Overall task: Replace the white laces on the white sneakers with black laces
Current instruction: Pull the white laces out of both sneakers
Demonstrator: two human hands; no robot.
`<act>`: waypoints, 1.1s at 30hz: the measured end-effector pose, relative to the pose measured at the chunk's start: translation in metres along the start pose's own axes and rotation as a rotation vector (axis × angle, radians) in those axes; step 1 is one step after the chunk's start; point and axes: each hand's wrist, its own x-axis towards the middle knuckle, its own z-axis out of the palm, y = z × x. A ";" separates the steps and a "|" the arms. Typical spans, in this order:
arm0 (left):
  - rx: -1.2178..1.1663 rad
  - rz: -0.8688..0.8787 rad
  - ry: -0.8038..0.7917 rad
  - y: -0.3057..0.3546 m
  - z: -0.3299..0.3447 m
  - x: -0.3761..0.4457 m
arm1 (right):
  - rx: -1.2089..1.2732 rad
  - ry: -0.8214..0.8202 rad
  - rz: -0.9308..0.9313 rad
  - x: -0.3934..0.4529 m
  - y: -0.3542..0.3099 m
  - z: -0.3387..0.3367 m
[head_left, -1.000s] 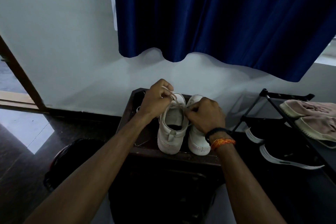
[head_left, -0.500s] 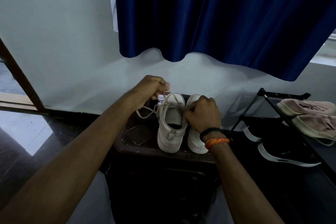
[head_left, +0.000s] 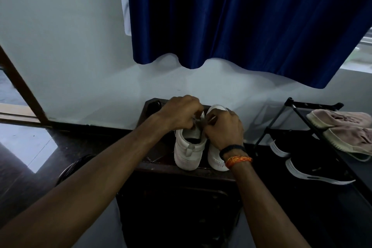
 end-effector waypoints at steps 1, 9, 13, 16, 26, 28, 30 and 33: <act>0.057 -0.010 0.017 0.002 0.005 0.000 | 0.007 -0.013 0.016 0.001 0.002 0.001; -0.103 -0.068 0.278 0.000 0.020 -0.006 | 0.016 -0.042 0.061 0.002 0.003 -0.001; -0.542 -0.398 0.553 -0.021 0.006 -0.012 | -0.001 -0.046 0.093 0.002 0.003 -0.005; -0.664 -0.728 0.722 -0.050 -0.004 -0.018 | -0.003 -0.043 0.108 0.002 0.003 -0.006; -0.376 -0.072 0.100 0.008 0.002 -0.012 | 0.058 -0.039 0.117 0.001 0.000 -0.008; -0.219 -0.046 0.069 0.014 0.011 -0.008 | 0.072 -0.051 0.123 0.002 0.001 -0.009; -0.129 -0.053 0.135 0.016 0.019 -0.005 | 0.068 -0.059 0.114 0.003 0.001 -0.010; -0.119 -0.048 0.242 0.015 0.024 -0.002 | 0.057 -0.056 0.113 0.005 0.001 -0.008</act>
